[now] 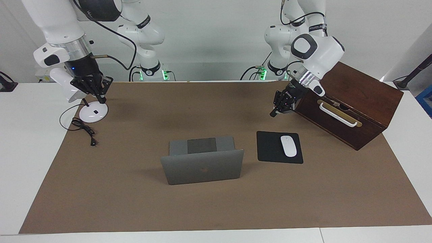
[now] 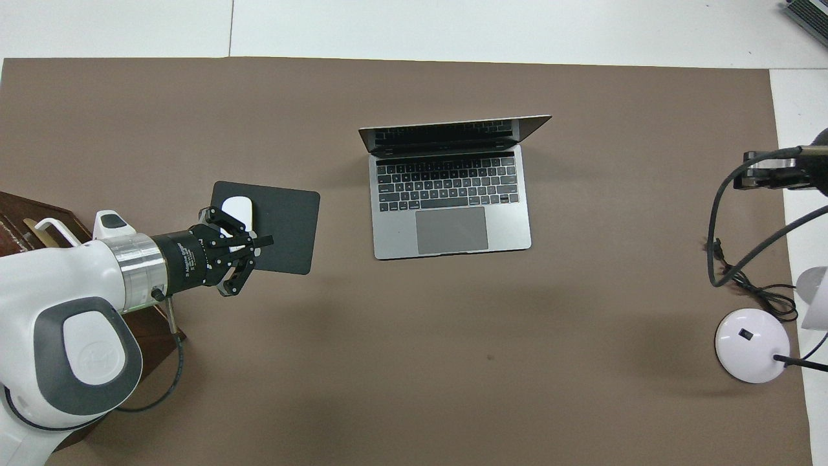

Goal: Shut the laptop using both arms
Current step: 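Move the left gripper beside the mouse pad while the right gripper advances, then reach the right gripper to the laptop screen's top edge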

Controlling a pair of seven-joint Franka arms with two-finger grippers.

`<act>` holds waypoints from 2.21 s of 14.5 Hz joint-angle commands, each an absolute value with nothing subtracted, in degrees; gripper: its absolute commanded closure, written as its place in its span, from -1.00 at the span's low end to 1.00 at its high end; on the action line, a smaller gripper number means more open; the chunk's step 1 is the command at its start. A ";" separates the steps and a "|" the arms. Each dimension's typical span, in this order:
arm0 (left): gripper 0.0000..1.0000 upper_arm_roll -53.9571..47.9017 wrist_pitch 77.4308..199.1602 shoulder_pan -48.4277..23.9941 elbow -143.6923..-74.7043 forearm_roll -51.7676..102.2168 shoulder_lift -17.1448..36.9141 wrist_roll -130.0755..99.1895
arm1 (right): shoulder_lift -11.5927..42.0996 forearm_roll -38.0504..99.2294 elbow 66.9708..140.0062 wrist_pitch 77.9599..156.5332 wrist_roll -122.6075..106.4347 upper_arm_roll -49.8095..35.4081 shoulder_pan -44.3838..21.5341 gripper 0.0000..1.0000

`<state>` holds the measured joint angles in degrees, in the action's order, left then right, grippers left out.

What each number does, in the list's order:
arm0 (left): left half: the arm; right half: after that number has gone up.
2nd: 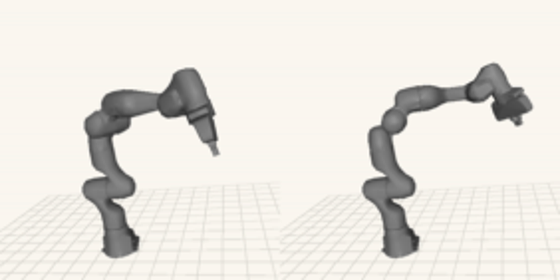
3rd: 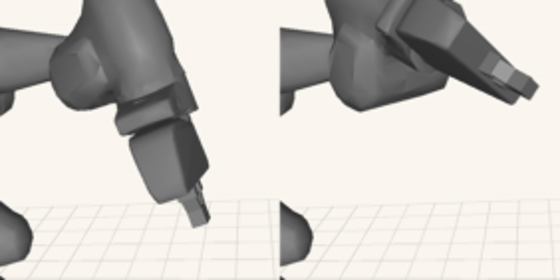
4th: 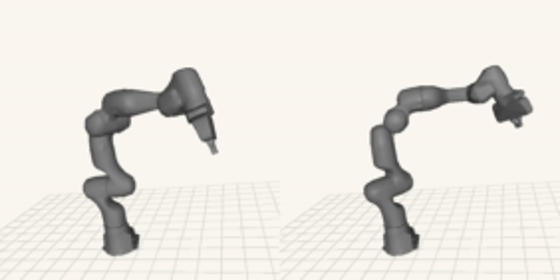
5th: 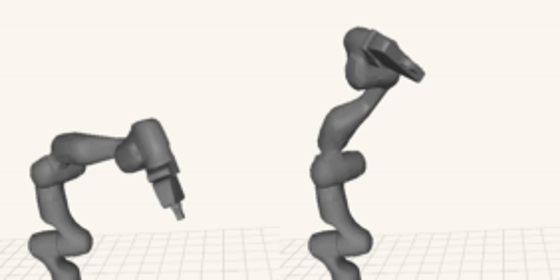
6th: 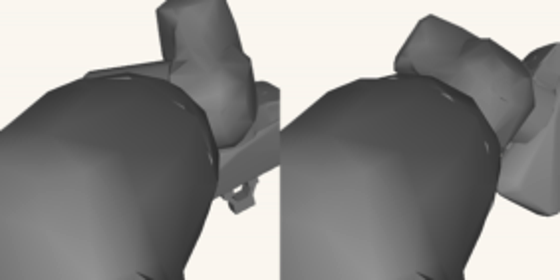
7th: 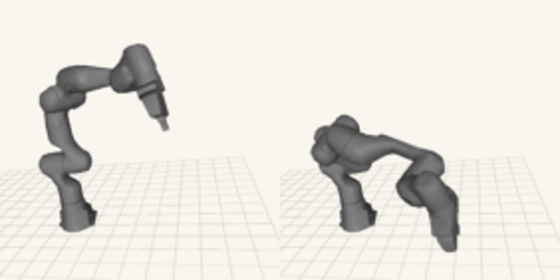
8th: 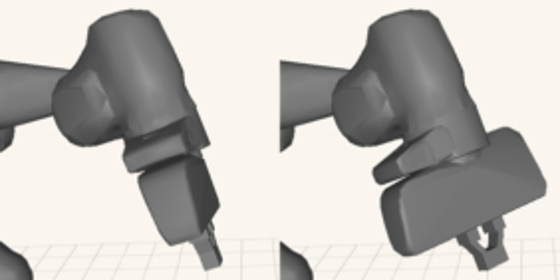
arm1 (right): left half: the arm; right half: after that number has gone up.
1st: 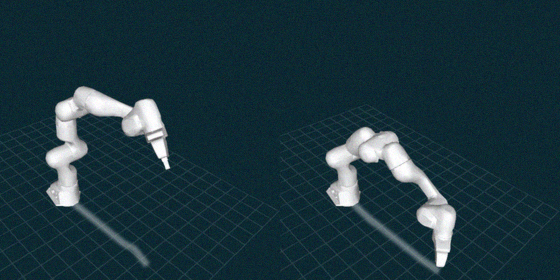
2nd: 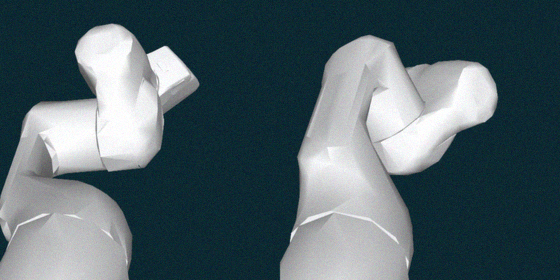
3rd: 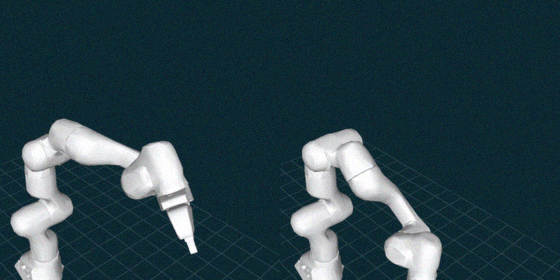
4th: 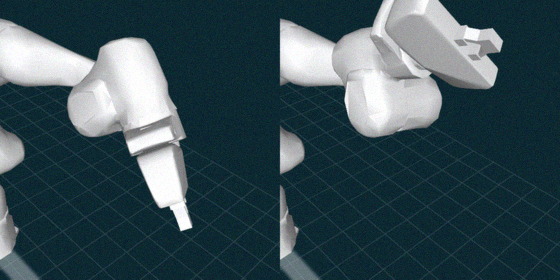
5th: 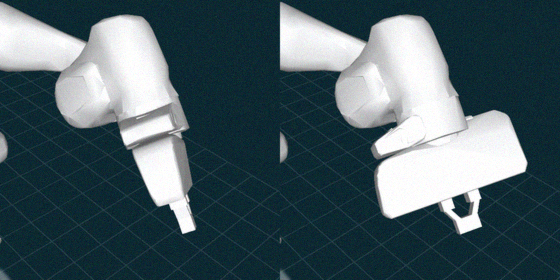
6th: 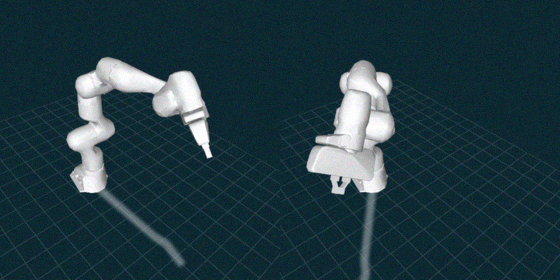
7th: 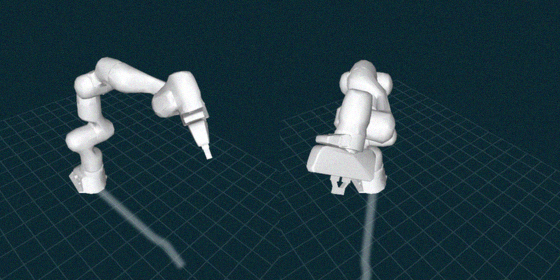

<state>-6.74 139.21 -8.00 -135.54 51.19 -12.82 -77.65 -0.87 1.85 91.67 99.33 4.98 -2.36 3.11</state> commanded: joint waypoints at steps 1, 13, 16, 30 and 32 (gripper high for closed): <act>1.00 -6.15 142.37 -10.01 -138.42 53.88 -14.76 -81.38 | -1.23 1.67 92.99 103.35 4.57 -2.63 2.81 1.00; 1.00 -6.24 150.88 -14.56 -144.14 87.60 -14.15 -82.27 | 1.75 0.53 94.13 114.25 10.71 -2.81 -4.92 1.00; 1.00 -6.24 155.13 -17.04 -143.96 96.13 -11.61 -81.83 | 2.63 0.26 94.13 116.62 11.34 -2.81 -6.24 1.00; 1.00 -6.15 158.91 -25.66 -134.74 129.09 3.69 -51.43 | 9.58 -5.97 92.82 126.82 20.83 -2.72 -13.44 1.00; 1.00 -6.15 157.94 -25.75 -133.34 129.99 5.70 -51.24 | 10.80 -6.41 92.38 128.66 20.92 -2.72 -13.80 1.00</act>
<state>-6.90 158.08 -24.92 -135.82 127.73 3.27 -52.85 9.48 -5.00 93.44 127.09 19.33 -2.75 -13.44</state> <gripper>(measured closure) 0.991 0.991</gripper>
